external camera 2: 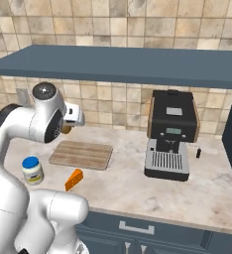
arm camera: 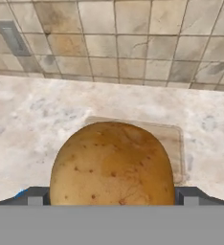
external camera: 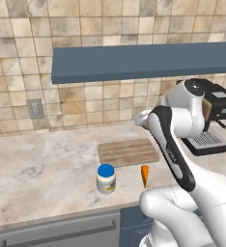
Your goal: Retrieve the reheated potato from the microwave, then place the potato, cheese, and condiment on the cutting board.
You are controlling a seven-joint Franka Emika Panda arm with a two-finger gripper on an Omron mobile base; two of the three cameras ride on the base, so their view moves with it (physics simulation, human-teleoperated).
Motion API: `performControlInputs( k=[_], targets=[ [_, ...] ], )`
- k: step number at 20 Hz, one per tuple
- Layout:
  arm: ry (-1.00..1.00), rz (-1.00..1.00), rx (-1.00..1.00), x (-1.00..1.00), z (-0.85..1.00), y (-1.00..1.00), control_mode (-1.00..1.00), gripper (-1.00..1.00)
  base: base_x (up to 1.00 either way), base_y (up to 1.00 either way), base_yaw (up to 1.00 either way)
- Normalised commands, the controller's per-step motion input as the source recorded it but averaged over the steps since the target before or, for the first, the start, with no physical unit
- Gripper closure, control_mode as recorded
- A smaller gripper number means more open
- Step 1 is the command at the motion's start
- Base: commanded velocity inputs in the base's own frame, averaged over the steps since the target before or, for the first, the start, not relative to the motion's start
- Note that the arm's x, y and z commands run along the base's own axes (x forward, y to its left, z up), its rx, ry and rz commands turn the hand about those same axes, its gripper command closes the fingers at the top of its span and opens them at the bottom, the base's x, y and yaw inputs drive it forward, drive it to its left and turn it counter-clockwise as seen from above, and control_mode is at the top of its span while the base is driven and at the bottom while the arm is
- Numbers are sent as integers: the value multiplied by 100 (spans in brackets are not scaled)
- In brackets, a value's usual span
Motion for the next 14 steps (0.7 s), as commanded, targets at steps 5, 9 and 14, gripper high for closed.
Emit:
performControlInputs(
  k=[5, 9, 14],
  targets=[
    [12, 0, -9, 33, -50, -30, -100, 100, 0, 0, 0],
    [3, 0, -4, 24, -60, -29, -100, 100, 0, 0, 0],
    [0, 0, 0, 29, -52, -24, -100, 100, 0, 0, 0]
  ],
)
